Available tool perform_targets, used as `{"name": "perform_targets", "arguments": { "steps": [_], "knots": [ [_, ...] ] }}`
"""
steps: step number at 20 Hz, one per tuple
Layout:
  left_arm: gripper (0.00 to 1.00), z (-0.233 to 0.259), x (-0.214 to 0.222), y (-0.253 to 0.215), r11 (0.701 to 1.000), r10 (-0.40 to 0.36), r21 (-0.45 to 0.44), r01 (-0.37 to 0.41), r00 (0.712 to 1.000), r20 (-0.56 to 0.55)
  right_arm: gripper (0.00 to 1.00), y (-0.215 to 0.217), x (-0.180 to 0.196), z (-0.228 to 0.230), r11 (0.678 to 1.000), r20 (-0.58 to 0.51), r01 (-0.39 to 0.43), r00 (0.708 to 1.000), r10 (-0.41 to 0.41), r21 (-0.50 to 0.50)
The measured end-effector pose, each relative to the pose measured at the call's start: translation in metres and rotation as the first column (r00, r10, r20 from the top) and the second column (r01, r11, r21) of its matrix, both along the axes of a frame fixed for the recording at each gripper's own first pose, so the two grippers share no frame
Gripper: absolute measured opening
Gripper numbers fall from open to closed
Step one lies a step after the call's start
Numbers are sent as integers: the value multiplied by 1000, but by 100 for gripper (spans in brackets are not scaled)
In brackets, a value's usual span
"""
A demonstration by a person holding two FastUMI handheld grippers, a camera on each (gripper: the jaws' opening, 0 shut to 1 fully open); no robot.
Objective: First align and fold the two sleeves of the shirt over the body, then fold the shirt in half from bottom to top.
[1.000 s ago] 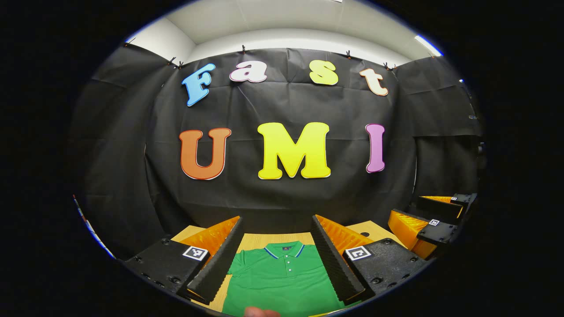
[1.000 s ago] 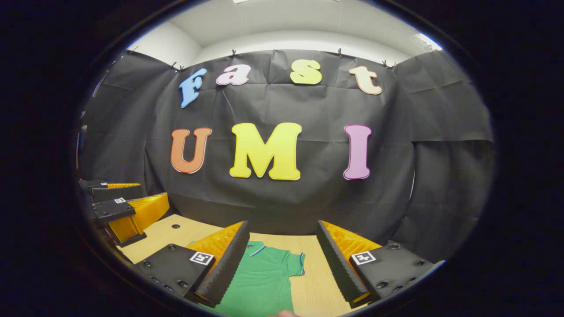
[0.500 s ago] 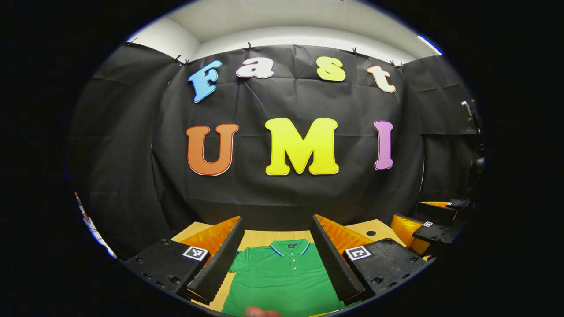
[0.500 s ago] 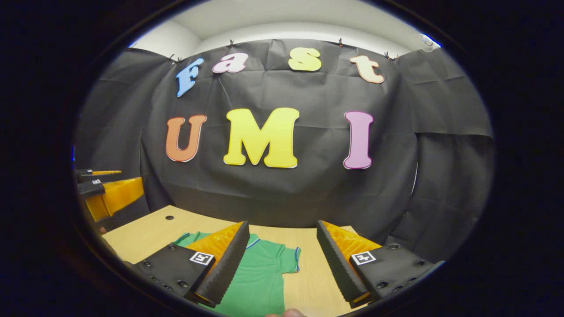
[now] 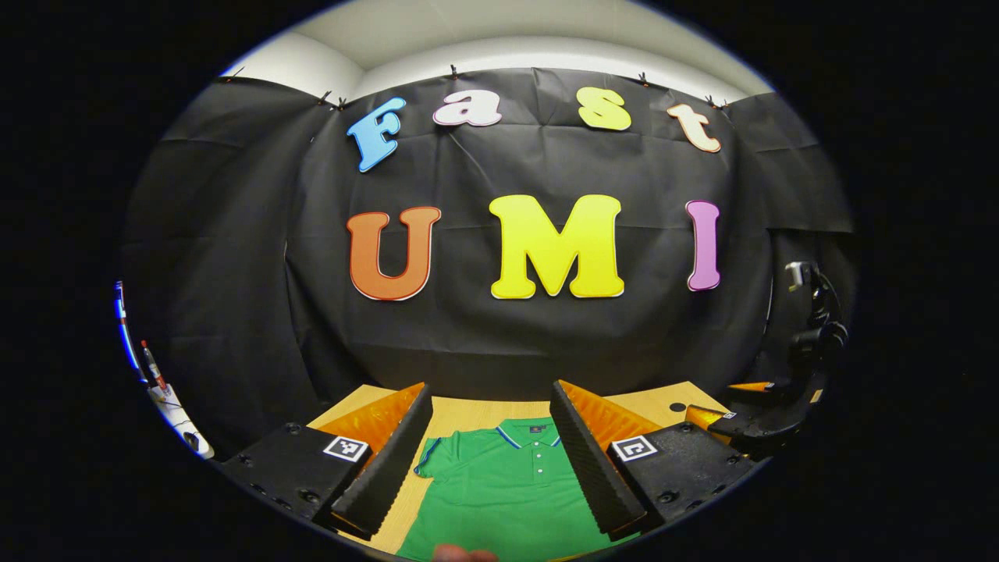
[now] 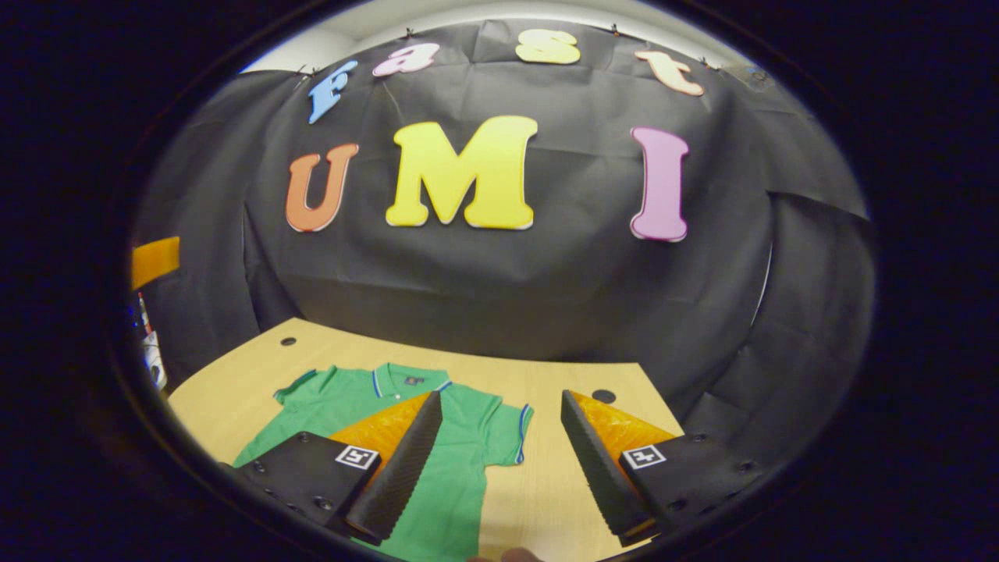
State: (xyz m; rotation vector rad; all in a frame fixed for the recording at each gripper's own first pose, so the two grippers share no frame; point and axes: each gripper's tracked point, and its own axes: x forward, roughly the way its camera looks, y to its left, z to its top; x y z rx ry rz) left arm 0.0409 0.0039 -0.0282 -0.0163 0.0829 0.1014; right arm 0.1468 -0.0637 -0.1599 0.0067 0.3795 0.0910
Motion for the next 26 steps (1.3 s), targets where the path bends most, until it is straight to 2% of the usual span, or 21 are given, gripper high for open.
{"name": "perform_targets", "arguments": {
  "steps": [3,9,20,23,26],
  "knots": [
    [97,-5,2,5,1000,27,-4,-27,999,-18,97,-18,23,-34,998,-95,60,994,-56,33],
    [97,-14,7,13,997,73,-4,-73,996,-51,97,-37,77,-73,995,-120,102,988,-98,23],
    [98,-37,21,24,993,119,-5,-120,987,-107,96,-20,132,-172,999,-256,47,966,-42,14],
    [98,-47,18,24,991,129,-27,-134,981,-143,82,-21,144,-192,999,-302,49,953,-40,24],
    [98,-54,12,24,990,137,-17,-142,976,-169,82,-13,152,-217,998,-367,45,930,-23,51]
  ]
}}
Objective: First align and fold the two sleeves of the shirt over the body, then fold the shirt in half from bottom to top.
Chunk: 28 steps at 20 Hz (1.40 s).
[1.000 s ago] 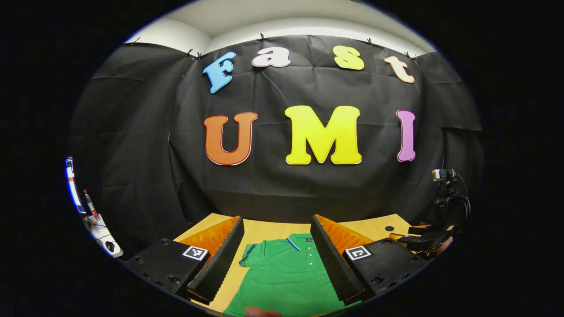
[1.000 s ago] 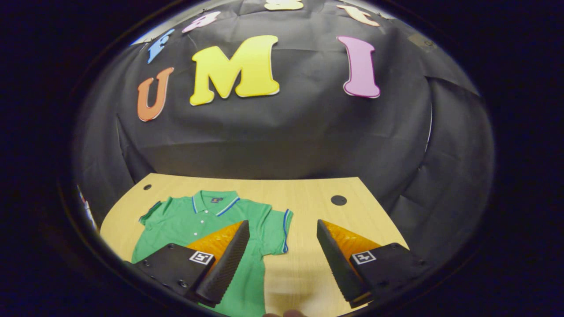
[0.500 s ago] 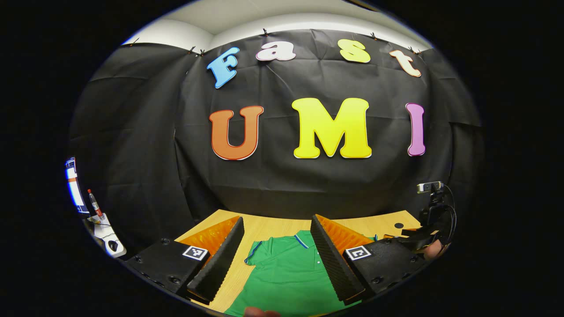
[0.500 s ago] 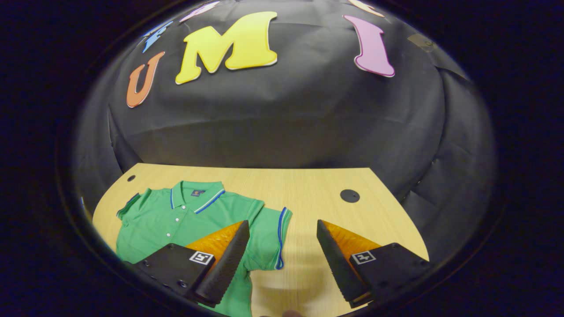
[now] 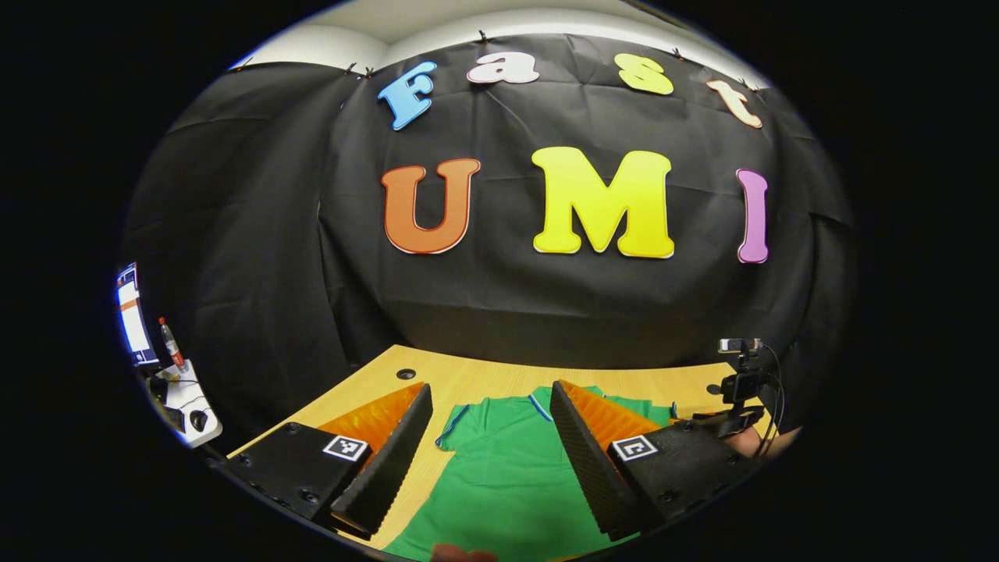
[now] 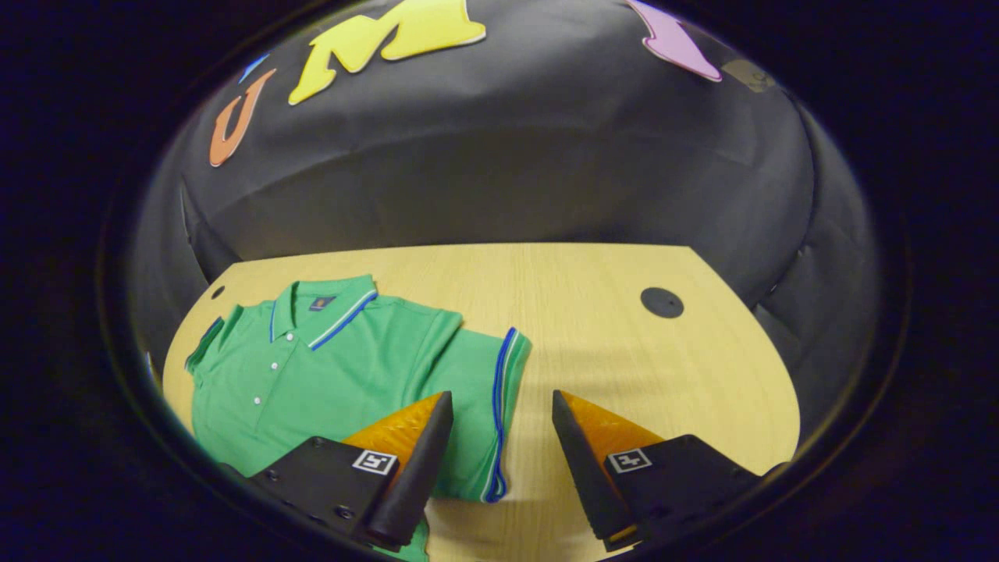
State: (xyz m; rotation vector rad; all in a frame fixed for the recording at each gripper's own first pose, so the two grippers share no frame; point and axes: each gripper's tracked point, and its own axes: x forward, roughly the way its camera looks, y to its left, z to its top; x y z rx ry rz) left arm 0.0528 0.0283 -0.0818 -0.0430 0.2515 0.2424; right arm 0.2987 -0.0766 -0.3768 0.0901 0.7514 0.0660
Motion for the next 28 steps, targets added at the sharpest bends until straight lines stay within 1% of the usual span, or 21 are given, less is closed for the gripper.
{"name": "perform_targets", "arguments": {
  "steps": [2,3,4,5,7,10,11,12,14,16,19,21,22,23,28],
  "knots": [
    [98,1,-2,3,1000,6,18,-5,1000,-5,66,2,1,-6,1000,-6,5,1000,-5,3],
    [98,1,-3,6,1000,10,22,-10,1000,-7,67,1,4,-6,1000,-9,8,1000,-8,-2],
    [97,0,-5,7,1000,13,22,-13,1000,-9,63,2,2,-8,1000,-11,3,1000,-3,-6],
    [97,-1,-5,8,1000,16,20,-16,1000,-11,63,-5,1,-7,999,-12,9,1000,-10,-48],
    [97,-2,-6,9,1000,19,17,-19,1000,-15,18,-6,4,-7,999,-9,13,1000,-13,-47],
    [98,-1,-8,9,1000,17,19,-17,1000,-17,16,-4,8,-11,999,-13,36,999,-36,1],
    [98,-1,-8,10,1000,17,20,-17,1000,-19,5,-6,5,-6,999,-24,39,999,-38,12],
    [98,-1,-9,10,1000,16,18,-15,1000,-18,5,-6,4,-6,999,-27,39,999,-38,21],
    [98,-4,-8,8,1000,11,11,-11,1000,-19,5,-3,11,14,998,27,34,999,-35,54],
    [98,-5,-7,10,1000,12,9,-12,1000,-19,4,0,13,37,998,71,31,997,-35,55],
    [98,-7,-6,12,1000,14,0,-14,1000,-21,4,17,14,57,998,87,9,996,-14,58],
    [98,-8,-7,18,1000,25,5,-25,999,-28,4,36,16,60,999,88,-8,996,4,42],
    [98,-9,-10,23,999,34,10,-34,999,-30,7,48,15,62,999,80,-17,997,13,46],
    [98,-10,-12,28,999,42,10,-41,999,-35,5,60,16,64,998,73,-22,997,18,55],
    [98,-17,-27,55,995,100,4,-100,993,-62,4,128,12,55,994,44,-77,996,74,71]
  ]
}}
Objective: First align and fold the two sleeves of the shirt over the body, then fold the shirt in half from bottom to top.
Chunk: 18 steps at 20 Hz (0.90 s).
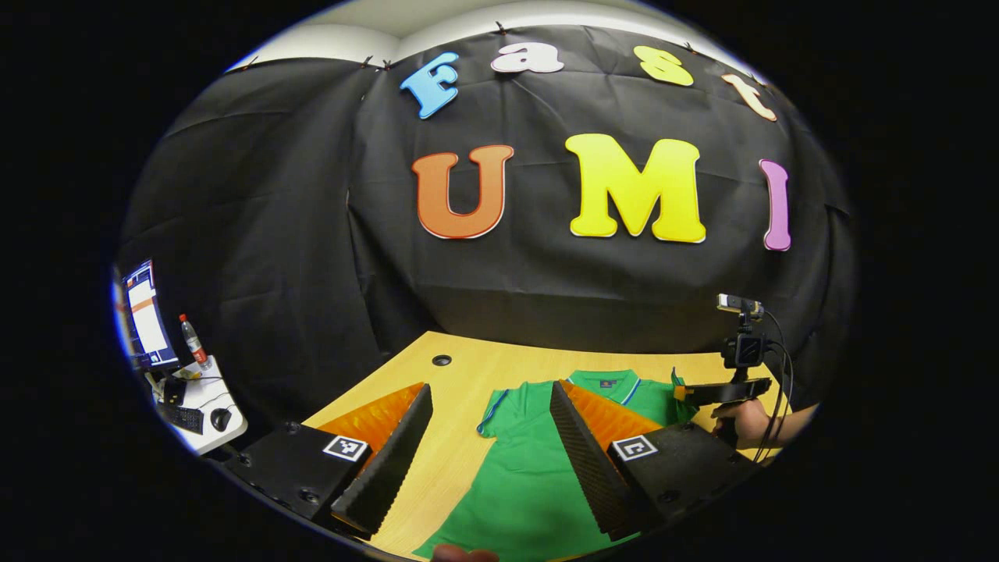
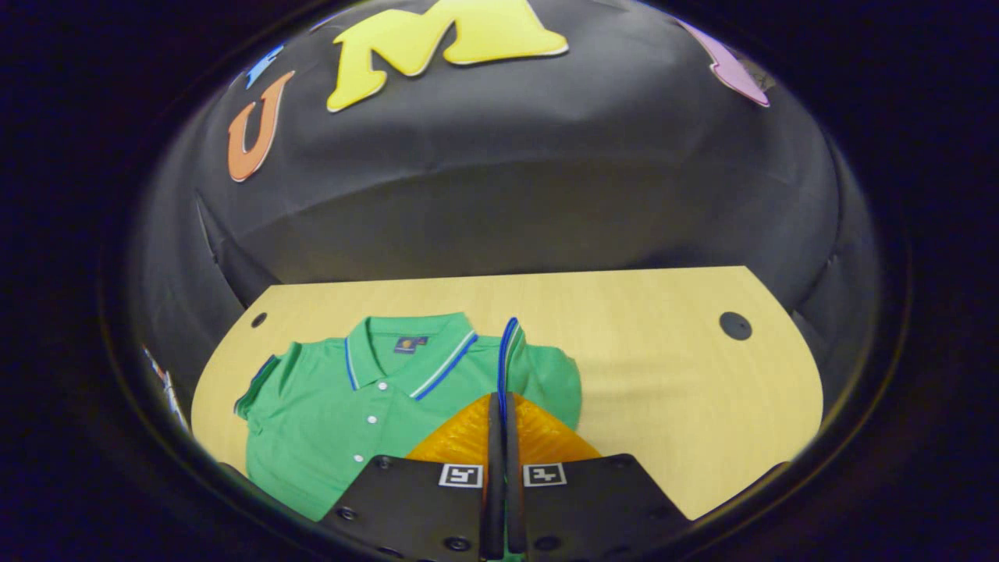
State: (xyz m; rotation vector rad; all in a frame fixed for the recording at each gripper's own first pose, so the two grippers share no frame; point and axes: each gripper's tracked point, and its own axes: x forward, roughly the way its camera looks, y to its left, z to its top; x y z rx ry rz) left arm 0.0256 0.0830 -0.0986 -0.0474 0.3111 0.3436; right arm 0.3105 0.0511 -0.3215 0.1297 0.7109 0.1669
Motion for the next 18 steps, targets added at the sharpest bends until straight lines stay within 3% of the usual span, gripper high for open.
{"name": "perform_targets", "arguments": {
  "steps": [6,12,15,17,18],
  "knots": [
    [98,2,-6,32,999,41,11,-40,999,-9,4,59,-3,-20,998,-51,-42,998,44,39],
    [98,-2,-4,49,1000,31,1,-31,999,-6,30,73,-10,-6,994,-33,-42,998,46,100],
    [98,-15,13,46,998,-55,-11,55,998,0,83,57,-21,25,997,9,-28,1000,27,67],
    [98,-34,28,47,993,-110,-41,109,994,-17,94,51,-38,54,997,33,-33,999,31,68],
    [98,-42,39,46,986,-151,-68,150,989,-2,94,47,-47,70,997,59,-46,997,43,56]
  ]
}}
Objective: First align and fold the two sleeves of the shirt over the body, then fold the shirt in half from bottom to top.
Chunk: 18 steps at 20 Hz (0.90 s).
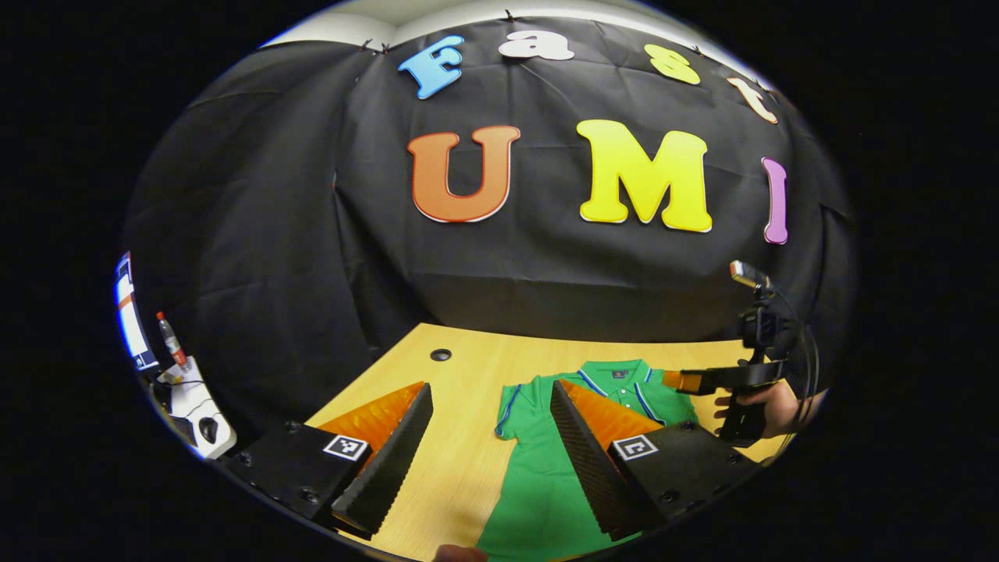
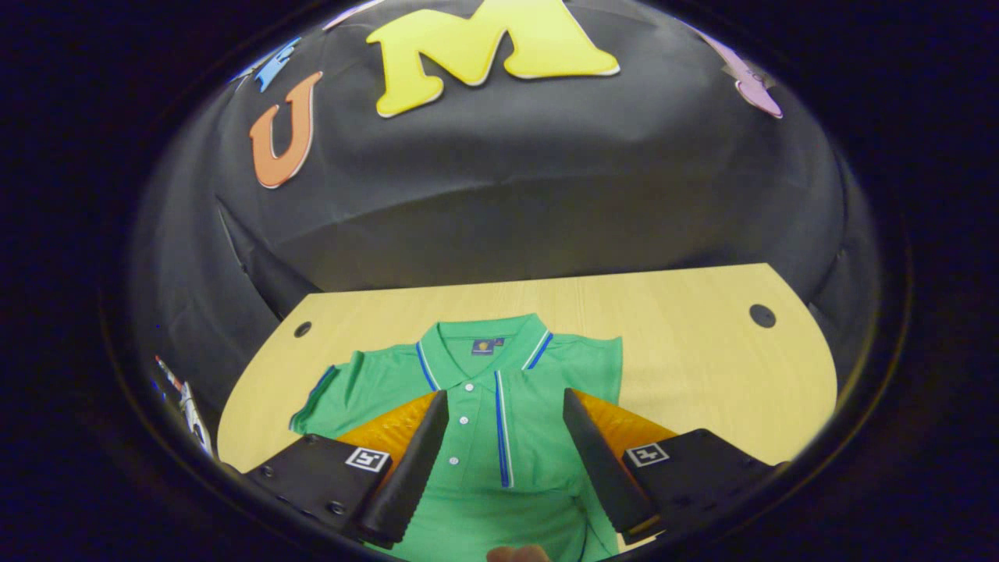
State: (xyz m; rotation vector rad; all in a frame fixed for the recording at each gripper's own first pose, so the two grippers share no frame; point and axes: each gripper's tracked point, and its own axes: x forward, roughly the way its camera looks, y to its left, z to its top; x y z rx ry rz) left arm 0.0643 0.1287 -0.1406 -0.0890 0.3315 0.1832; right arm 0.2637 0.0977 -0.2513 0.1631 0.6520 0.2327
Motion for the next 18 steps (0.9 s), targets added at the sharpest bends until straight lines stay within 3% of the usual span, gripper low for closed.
{"name": "perform_targets", "arguments": {
  "steps": [2,6,7,12,13,14,18],
  "knots": [
    [98,-27,27,-3,996,-83,-30,83,996,-9,93,-16,-15,32,998,67,-26,997,29,-57],
    [99,-82,72,2,985,-171,-1,171,980,-98,97,-40,-61,88,995,155,-47,986,60,-83],
    [98,-92,82,0,982,-188,-4,189,976,-114,94,-47,-73,96,994,166,-49,984,64,-93],
    [98,-129,111,6,978,-206,9,210,965,-160,94,-57,-132,124,996,200,-29,979,47,-89],
    [98,-139,115,9,978,-205,10,210,963,-177,100,-57,-142,127,996,202,-28,978,45,-85],
    [98,-149,119,11,978,-201,12,207,960,-193,94,-57,-152,129,996,201,-28,979,45,-84],
    [98,-189,130,24,977,-198,28,213,942,-271,97,-65,-179,122,992,191,-11,981,36,-128]
  ]
}}
